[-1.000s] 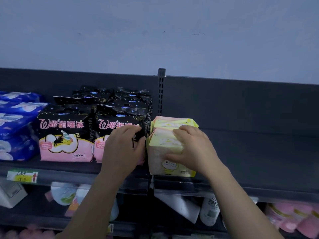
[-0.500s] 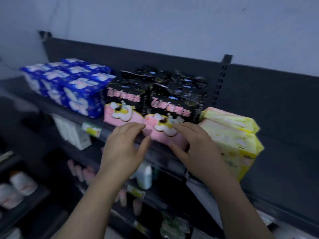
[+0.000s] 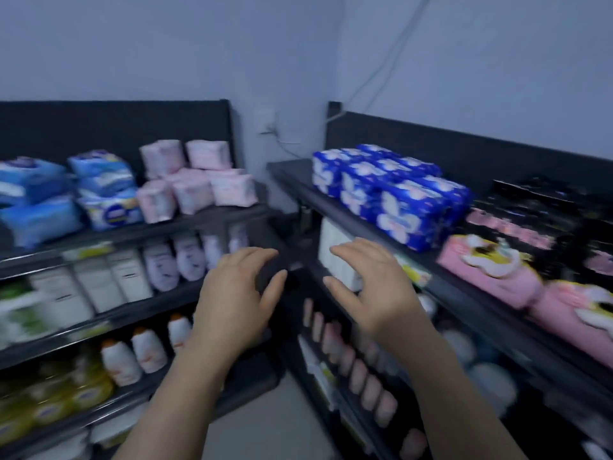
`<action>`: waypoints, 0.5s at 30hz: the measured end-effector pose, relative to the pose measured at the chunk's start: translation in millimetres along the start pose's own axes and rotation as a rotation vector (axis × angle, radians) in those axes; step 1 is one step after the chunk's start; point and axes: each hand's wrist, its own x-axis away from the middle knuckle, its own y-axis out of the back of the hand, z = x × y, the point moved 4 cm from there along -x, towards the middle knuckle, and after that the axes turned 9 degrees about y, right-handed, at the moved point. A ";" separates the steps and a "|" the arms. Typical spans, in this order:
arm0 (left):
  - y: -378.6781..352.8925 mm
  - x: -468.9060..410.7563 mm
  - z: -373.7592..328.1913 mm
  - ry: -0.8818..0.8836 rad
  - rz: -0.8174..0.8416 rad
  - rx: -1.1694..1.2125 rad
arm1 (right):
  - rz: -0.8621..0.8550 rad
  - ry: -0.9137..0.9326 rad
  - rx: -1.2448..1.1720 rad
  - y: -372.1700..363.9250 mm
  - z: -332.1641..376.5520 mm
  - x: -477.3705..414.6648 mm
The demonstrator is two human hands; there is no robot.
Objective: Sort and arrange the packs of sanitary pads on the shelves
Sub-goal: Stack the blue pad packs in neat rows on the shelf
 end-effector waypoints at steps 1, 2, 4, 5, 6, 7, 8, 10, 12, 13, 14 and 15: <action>16.8 -2.6 24.5 0.027 -0.014 -0.018 | 0.032 0.004 -0.022 -19.4 15.6 -16.0; 33.7 -4.4 47.4 0.051 -0.038 -0.036 | 0.052 0.021 -0.041 -37.4 32.6 -31.3; 67.5 -6.0 91.0 0.109 -0.086 -0.085 | 0.079 0.076 -0.083 -74.9 66.8 -58.0; 84.3 -5.2 111.3 0.149 -0.109 -0.114 | 0.089 0.107 -0.107 -92.9 84.0 -69.3; 99.9 -3.7 130.9 0.186 -0.133 -0.146 | 0.088 0.142 -0.130 -109.6 99.6 -79.9; 114.6 -1.3 150.6 0.220 -0.153 -0.180 | 0.083 0.175 -0.152 -126.1 114.8 -90.2; 128.4 1.9 169.7 0.257 -0.163 -0.211 | 0.091 0.193 -0.175 -142.8 128.9 -100.1; 152.7 8.6 204.3 0.334 -0.174 -0.263 | 0.120 0.222 -0.217 -173.9 153.9 -118.3; 174.1 15.0 234.0 0.413 -0.194 -0.295 | 0.156 0.251 -0.267 -203.1 176.3 -134.9; 182.4 16.8 247.4 0.449 -0.204 -0.306 | 0.173 0.269 -0.288 -216.7 185.7 -142.6; 190.1 17.7 259.5 0.483 -0.213 -0.312 | 0.194 0.286 -0.305 -229.9 193.9 -150.4; 196.8 17.4 270.8 0.515 -0.223 -0.313 | 0.215 0.304 -0.317 -241.6 200.8 -157.6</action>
